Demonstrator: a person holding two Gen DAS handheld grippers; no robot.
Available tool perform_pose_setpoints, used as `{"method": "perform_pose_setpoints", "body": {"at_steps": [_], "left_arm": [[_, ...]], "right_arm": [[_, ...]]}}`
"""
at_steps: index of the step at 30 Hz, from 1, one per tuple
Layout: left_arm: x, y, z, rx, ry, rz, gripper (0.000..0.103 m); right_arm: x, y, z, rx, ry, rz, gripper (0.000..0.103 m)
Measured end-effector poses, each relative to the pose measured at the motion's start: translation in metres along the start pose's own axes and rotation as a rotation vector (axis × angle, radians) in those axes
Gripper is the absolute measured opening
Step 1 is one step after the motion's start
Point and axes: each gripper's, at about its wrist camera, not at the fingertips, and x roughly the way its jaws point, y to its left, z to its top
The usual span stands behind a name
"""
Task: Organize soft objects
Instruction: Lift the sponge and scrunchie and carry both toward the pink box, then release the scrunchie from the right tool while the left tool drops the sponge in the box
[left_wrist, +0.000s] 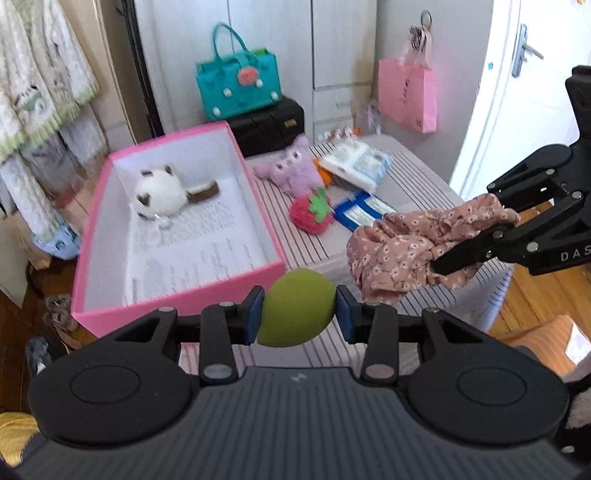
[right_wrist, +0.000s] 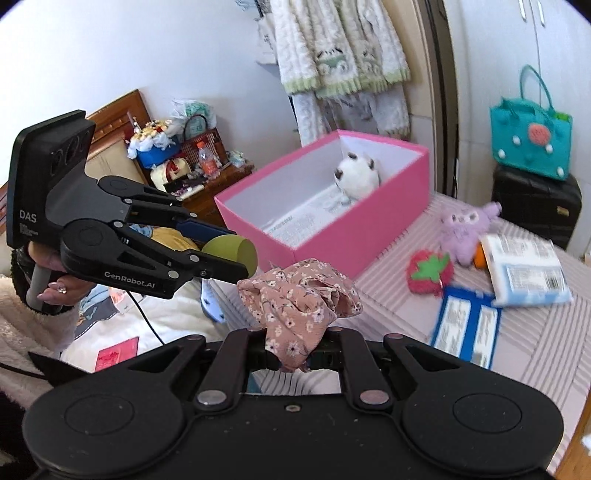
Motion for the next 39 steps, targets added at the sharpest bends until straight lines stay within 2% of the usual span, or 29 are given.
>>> {"method": "perform_pose_setpoints", "body": {"at_steps": [4, 10, 15, 20, 24, 29, 32, 39], "left_arm": [[0.000, 0.019, 0.000, -0.049, -0.036, -0.015, 0.040], [0.007, 0.048, 0.008, -0.089, -0.057, 0.019, 0.040], [0.021, 0.071, 0.026, -0.110, -0.089, 0.034, 0.040], [0.057, 0.095, 0.053, -0.105, -0.075, 0.004, 0.041], [0.092, 0.123, 0.069, -0.149, -0.049, -0.003, 0.041], [0.127, 0.155, 0.080, -0.205, -0.020, -0.021, 0.042], [0.143, 0.166, 0.086, -0.229, 0.032, -0.017, 0.042], [0.173, 0.180, 0.088, -0.344, 0.146, -0.069, 0.042]], "right_arm": [[0.012, 0.000, 0.007, -0.003, -0.051, -0.001, 0.014], [0.027, 0.008, 0.030, -0.075, -0.077, -0.014, 0.014], [0.050, 0.005, 0.065, -0.147, -0.107, -0.042, 0.014], [0.092, -0.007, 0.111, -0.239, -0.094, -0.094, 0.015], [0.135, -0.026, 0.145, -0.272, -0.019, -0.127, 0.015], [0.187, -0.055, 0.174, -0.255, 0.137, -0.128, 0.015], [0.211, -0.059, 0.180, -0.323, 0.204, -0.155, 0.015], [0.258, -0.063, 0.184, -0.455, 0.383, -0.199, 0.016]]}}
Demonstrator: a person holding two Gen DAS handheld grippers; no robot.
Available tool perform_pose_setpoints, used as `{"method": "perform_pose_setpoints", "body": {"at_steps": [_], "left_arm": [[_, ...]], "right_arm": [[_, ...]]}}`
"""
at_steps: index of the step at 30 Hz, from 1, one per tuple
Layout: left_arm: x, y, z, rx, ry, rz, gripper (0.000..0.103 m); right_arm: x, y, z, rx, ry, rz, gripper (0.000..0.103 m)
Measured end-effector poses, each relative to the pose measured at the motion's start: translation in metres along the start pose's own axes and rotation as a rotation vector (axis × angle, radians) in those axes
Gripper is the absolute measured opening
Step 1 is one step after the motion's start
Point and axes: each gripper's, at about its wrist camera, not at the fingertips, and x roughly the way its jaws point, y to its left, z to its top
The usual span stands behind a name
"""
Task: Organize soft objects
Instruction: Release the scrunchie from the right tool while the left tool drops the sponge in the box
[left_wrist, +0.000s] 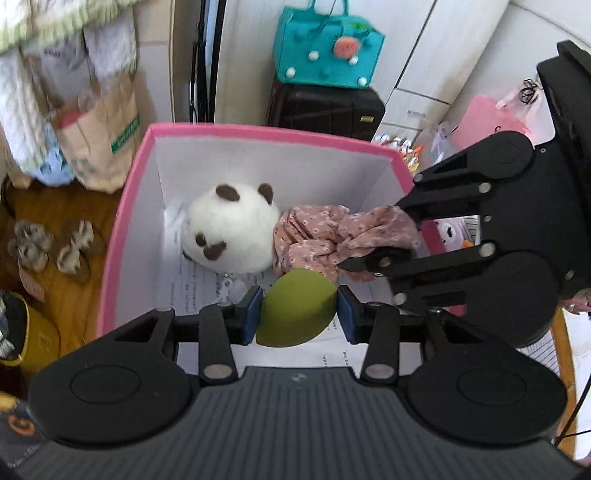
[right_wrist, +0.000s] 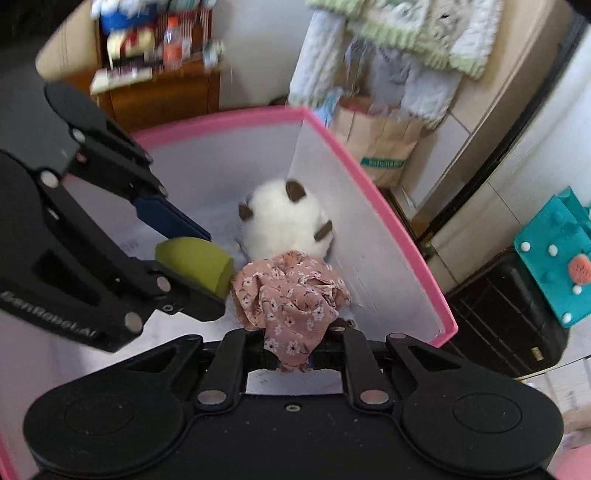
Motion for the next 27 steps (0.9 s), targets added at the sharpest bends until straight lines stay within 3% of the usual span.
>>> {"method": "perform_pose_setpoints", "body": {"at_steps": [3, 7, 8, 10, 12, 15, 21, 27], "left_arm": [[0.012, 0.002, 0.002, -0.036, 0.039, 0.005, 0.041], [0.021, 0.004, 0.006, -0.063, 0.065, 0.013, 0.041], [0.024, 0.006, 0.007, -0.082, 0.071, 0.009, 0.041], [0.028, 0.009, 0.008, -0.103, 0.086, 0.007, 0.041], [0.033, 0.006, 0.012, -0.064, 0.120, 0.008, 0.041], [0.036, 0.003, 0.014, -0.060, 0.119, 0.010, 0.041], [0.054, -0.003, 0.017, -0.059, 0.159, 0.049, 0.041], [0.054, -0.007, 0.014, -0.039, 0.106, 0.090, 0.047]], "right_arm": [[0.008, -0.001, 0.001, -0.050, 0.041, -0.013, 0.024], [0.002, -0.005, -0.004, -0.064, 0.040, -0.033, 0.048], [-0.003, -0.007, -0.007, -0.057, 0.031, -0.031, 0.049], [-0.011, -0.008, -0.009, -0.065, 0.008, -0.033, 0.049], [-0.018, -0.006, -0.012, -0.079, -0.007, -0.038, 0.046], [-0.028, -0.004, -0.017, -0.101, -0.026, -0.040, 0.024], [-0.043, -0.003, -0.024, -0.088, -0.083, -0.045, 0.024], [-0.046, 0.002, -0.029, -0.074, -0.105, -0.063, 0.024]]}}
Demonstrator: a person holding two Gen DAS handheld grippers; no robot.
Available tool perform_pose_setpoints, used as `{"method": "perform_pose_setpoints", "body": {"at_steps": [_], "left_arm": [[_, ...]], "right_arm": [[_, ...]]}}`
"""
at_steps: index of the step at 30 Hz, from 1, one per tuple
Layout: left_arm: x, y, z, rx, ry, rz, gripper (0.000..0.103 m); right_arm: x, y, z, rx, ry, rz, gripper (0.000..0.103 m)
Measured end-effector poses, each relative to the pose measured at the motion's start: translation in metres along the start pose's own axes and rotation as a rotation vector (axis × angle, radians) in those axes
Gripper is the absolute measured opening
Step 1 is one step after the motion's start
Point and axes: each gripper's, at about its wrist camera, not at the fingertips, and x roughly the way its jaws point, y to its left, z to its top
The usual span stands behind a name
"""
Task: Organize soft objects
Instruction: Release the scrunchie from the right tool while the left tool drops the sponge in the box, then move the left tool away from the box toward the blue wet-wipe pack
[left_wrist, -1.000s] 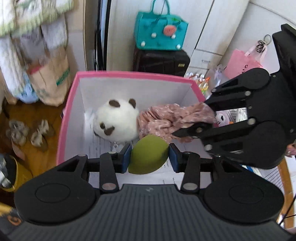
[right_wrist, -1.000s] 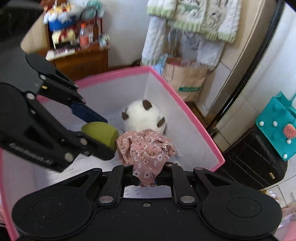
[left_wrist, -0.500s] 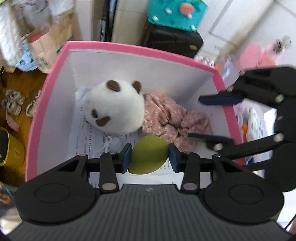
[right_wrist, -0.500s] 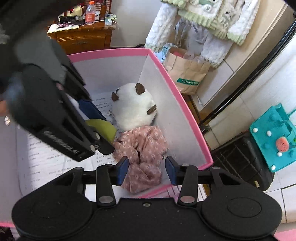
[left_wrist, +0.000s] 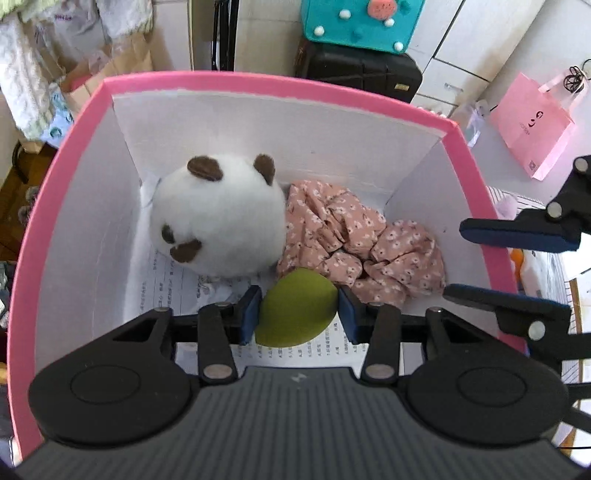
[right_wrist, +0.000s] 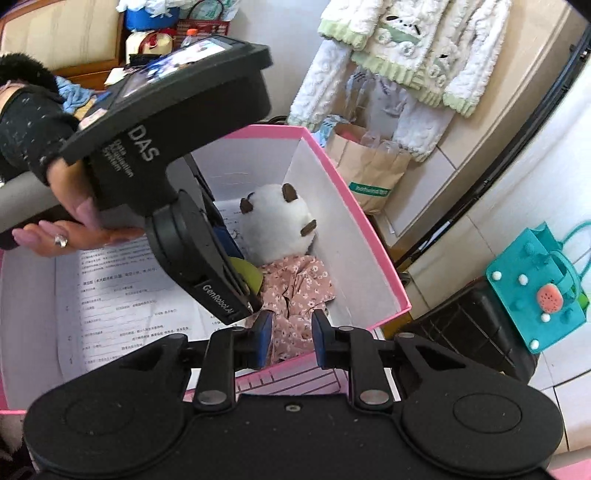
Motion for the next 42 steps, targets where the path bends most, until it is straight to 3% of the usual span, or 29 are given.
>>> {"method": "perform_pose_setpoints", "body": {"at_steps": [3, 14, 24, 34, 38, 42], "left_arm": [[-0.011, -0.005, -0.004, 0.035, -0.020, 0.015, 0.055], [-0.067, -0.006, -0.024, 0.064, -0.059, 0.027, 0.055], [-0.123, -0.027, -0.057, 0.156, -0.065, 0.069, 0.058], [-0.173, -0.044, -0.091, 0.212, -0.064, 0.121, 0.062], [-0.194, -0.050, -0.103, 0.203, -0.077, 0.110, 0.064], [-0.212, -0.060, -0.115, 0.219, -0.101, 0.116, 0.071]], "right_arm": [[-0.005, 0.001, 0.000, 0.042, -0.021, 0.019, 0.024], [-0.032, 0.013, -0.009, 0.183, -0.050, 0.103, 0.027], [-0.070, 0.029, -0.020, 0.291, -0.061, 0.162, 0.030], [-0.119, 0.054, -0.028, 0.300, -0.104, 0.135, 0.034], [-0.143, 0.064, -0.034, 0.291, -0.136, 0.106, 0.036], [-0.167, 0.076, -0.043, 0.286, -0.170, 0.088, 0.040]]}}
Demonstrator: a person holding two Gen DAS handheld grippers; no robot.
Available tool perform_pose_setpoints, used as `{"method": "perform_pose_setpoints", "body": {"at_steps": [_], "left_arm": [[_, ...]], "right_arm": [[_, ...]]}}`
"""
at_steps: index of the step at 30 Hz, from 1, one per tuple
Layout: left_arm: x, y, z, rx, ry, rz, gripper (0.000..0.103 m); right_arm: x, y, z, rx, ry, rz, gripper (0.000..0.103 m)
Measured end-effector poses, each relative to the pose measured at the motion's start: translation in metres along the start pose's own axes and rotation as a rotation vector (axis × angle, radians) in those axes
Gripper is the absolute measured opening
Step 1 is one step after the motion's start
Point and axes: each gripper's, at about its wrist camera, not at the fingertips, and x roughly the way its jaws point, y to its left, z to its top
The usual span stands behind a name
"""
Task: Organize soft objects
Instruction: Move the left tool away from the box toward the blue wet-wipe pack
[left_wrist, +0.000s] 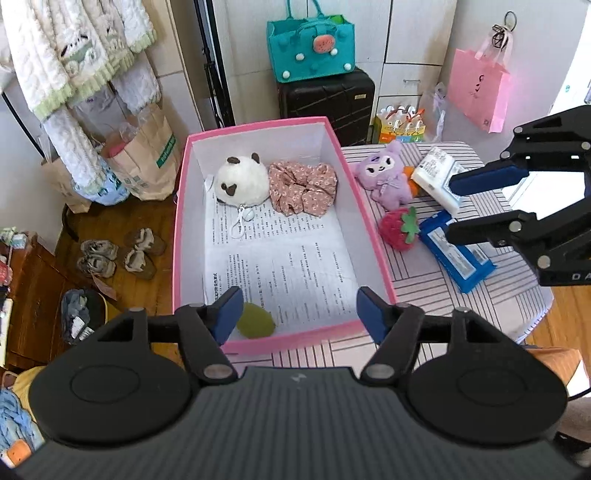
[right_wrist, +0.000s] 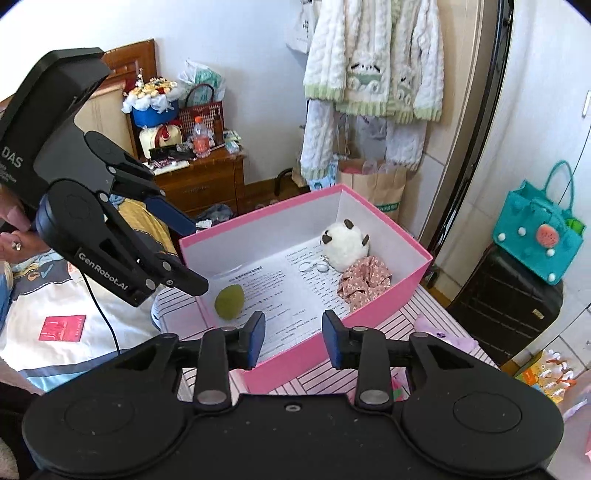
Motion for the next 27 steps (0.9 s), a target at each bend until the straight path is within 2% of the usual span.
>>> {"method": "perform_pose_setpoints", "body": {"at_steps": [11, 16, 27], "left_arm": [[-0.031, -0.039, -0.028, 0.085, -0.039, 0.000, 0.079], [-0.040, -0.057, -0.044, 0.116, -0.090, -0.021, 0.085], [-0.022, -0.100, -0.072, 0.176, -0.204, -0.105, 0.092]], "right_arm": [[-0.050, 0.019, -0.040, 0.002, -0.056, -0.031, 0.051], [-0.065, 0.024, -0.064, 0.011, -0.058, -0.044, 0.062], [-0.072, 0.023, -0.139, 0.105, -0.046, -0.068, 0.070]]}}
